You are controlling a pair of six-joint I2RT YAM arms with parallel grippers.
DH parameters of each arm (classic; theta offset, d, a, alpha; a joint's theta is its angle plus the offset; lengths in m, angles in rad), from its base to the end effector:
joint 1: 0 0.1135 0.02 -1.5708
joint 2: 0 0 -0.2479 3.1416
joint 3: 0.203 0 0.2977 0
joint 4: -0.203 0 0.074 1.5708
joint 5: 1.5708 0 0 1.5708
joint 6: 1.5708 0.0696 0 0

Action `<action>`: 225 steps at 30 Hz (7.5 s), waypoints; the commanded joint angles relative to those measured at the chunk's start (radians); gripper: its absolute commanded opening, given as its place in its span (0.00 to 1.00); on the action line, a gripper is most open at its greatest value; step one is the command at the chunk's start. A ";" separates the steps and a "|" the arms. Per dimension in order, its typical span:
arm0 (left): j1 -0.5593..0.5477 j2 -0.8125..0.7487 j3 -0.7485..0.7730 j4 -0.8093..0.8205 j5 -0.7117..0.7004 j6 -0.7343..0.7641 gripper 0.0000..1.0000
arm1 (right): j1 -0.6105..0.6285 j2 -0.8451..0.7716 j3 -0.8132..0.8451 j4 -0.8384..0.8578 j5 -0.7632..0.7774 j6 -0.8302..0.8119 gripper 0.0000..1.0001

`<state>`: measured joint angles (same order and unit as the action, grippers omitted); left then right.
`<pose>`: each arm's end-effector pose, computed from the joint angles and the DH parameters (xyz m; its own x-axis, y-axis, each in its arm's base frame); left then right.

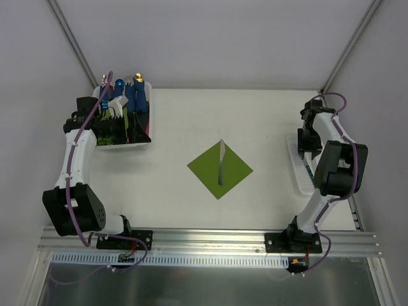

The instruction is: Place the utensils on the paper napkin and roll it up

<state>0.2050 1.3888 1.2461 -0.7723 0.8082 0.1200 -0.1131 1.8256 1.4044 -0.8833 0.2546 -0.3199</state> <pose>0.3497 0.0213 0.2785 -0.7355 -0.0685 -0.6740 0.3819 0.7799 -0.4959 0.4057 -0.0637 0.1526 -0.9650 -0.1967 -0.1734 -0.1352 0.9399 -0.3134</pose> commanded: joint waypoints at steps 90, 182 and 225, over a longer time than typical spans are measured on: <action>0.011 -0.031 0.076 -0.005 -0.024 -0.057 0.99 | 0.162 -0.239 0.306 -0.200 -0.100 0.155 0.00; -0.009 -0.013 -0.017 -0.005 -0.273 -0.151 0.99 | 0.739 0.578 0.771 -0.279 -0.179 0.659 0.22; -0.969 -0.025 -0.342 0.432 -0.159 0.492 0.44 | 0.428 -0.793 -0.541 0.224 -0.396 0.662 0.51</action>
<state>-0.6861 1.4040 0.9257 -0.4339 0.6109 0.4068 0.3584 1.0779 0.8883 -0.7315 -0.0406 0.3264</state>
